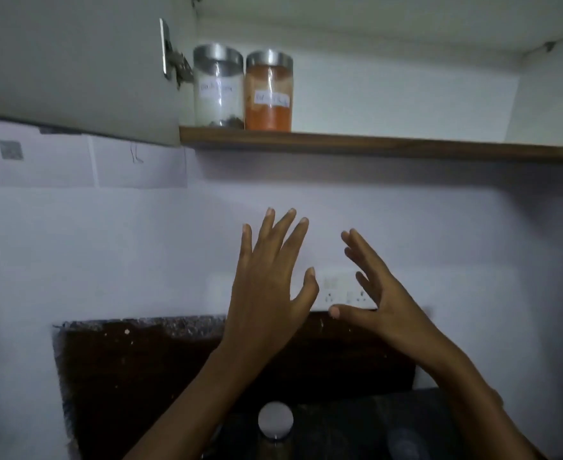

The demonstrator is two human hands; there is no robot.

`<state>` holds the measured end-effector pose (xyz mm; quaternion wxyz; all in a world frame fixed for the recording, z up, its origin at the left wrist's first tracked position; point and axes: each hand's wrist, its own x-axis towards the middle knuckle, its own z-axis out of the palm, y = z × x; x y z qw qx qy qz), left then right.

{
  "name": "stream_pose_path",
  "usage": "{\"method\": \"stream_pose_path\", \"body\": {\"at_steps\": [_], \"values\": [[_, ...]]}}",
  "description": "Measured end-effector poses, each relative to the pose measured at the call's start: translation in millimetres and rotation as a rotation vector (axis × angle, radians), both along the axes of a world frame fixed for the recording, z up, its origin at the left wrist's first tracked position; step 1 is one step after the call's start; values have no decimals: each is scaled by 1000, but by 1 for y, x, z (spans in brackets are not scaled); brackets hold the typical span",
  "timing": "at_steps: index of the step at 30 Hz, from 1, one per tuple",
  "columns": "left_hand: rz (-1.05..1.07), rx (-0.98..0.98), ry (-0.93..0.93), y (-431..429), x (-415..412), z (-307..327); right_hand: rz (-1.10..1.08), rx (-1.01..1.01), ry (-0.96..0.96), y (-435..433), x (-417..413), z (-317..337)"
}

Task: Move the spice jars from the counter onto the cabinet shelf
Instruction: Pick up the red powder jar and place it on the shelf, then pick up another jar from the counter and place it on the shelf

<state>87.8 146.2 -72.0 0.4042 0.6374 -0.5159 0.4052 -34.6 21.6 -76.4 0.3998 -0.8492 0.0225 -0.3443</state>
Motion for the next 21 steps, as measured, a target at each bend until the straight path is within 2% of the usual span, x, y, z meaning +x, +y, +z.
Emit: {"method": "stream_pose_path", "body": {"at_steps": [5, 11, 17, 19, 21], "values": [[-127, 104, 189, 23, -18, -58, 30, 170, 117, 15, -36, -70], [-101, 328, 383, 45, -23, -146, 18, 320, 296, 37, -58, -155], [-68, 522, 671, 68, -24, -228, 62, 460, 518, 60, -64, -234], [-44, 680, 758, 77, -24, -259, 97, 521, 604, 71, -65, -257], [-10, 941, 876, 84, -22, -294, 98, 573, 674, 80, -63, -278]]}}
